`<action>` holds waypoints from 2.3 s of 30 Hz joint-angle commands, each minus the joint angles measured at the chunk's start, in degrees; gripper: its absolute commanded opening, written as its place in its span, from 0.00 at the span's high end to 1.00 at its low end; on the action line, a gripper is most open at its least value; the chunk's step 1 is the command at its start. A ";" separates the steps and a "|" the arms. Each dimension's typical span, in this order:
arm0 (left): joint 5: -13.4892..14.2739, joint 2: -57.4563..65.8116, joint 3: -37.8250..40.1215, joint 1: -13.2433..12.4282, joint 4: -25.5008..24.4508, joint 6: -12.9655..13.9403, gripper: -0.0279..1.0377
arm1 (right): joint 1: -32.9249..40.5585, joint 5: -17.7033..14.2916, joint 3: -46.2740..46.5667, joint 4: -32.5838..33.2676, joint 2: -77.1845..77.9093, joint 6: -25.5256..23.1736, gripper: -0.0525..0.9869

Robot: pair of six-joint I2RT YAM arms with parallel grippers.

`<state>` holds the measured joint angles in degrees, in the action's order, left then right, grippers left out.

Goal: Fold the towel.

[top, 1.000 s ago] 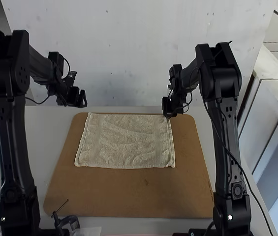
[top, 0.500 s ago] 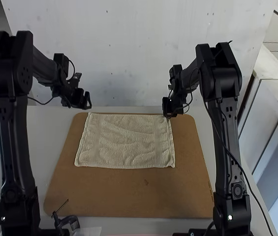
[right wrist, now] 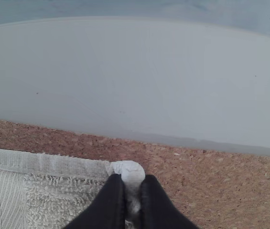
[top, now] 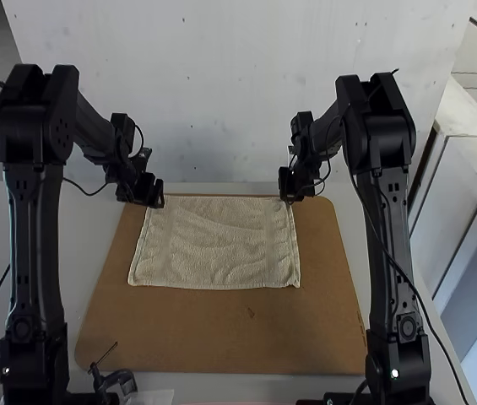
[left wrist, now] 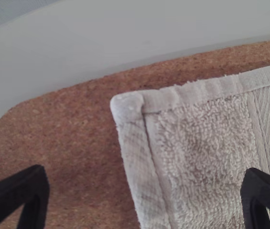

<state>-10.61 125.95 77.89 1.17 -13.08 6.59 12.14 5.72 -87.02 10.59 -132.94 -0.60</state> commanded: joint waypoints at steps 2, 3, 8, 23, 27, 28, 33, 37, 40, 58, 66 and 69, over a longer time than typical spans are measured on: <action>1.91 0.35 2.27 1.29 0.43 -1.14 0.14 | 0.87 0.35 2.03 0.05 -0.30 0.16 0.93; 1.91 0.61 2.44 1.38 0.43 -1.23 0.14 | 0.87 0.35 2.12 0.05 -0.21 0.16 0.93; 1.73 1.67 3.76 2.26 0.43 -2.28 0.14 | 0.87 0.35 2.30 -0.13 -0.12 0.16 0.93; 1.82 3.69 5.35 1.38 0.34 -3.07 0.40 | 0.43 0.52 2.82 -1.27 -0.03 0.16 0.93; 1.91 4.04 5.35 1.38 0.34 -3.51 0.48 | 0.43 0.52 2.82 -1.45 -0.12 0.25 0.93; 1.82 4.13 5.35 1.38 0.34 -3.51 0.51 | 0.43 0.52 2.82 -1.45 -0.12 0.25 0.93; 1.82 4.65 5.35 1.82 0.60 -3.60 0.59 | 0.43 0.52 2.82 -1.54 -0.12 0.25 0.93; 1.82 5.01 5.35 2.35 0.60 -3.60 0.59 | 0.51 0.61 2.91 -1.71 -0.12 0.25 0.93; 1.91 5.36 5.35 2.35 0.86 -3.60 0.65 | 0.51 0.61 3.00 -1.89 -0.12 0.25 0.93; 1.30 6.68 5.26 2.61 2.62 -3.87 0.96 | 0.60 1.14 4.67 -4.44 -0.39 0.25 0.93; 0.94 6.24 4.82 1.99 3.33 -3.87 0.96 | 0.08 1.14 5.37 -5.84 0.67 0.07 0.93; 0.94 5.53 4.82 1.64 3.24 -3.95 0.96 | -0.10 1.14 5.37 -5.93 2.52 -0.37 0.93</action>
<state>-8.38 129.73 81.76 2.96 -10.48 3.11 12.14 5.93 -82.91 4.56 -131.55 -0.62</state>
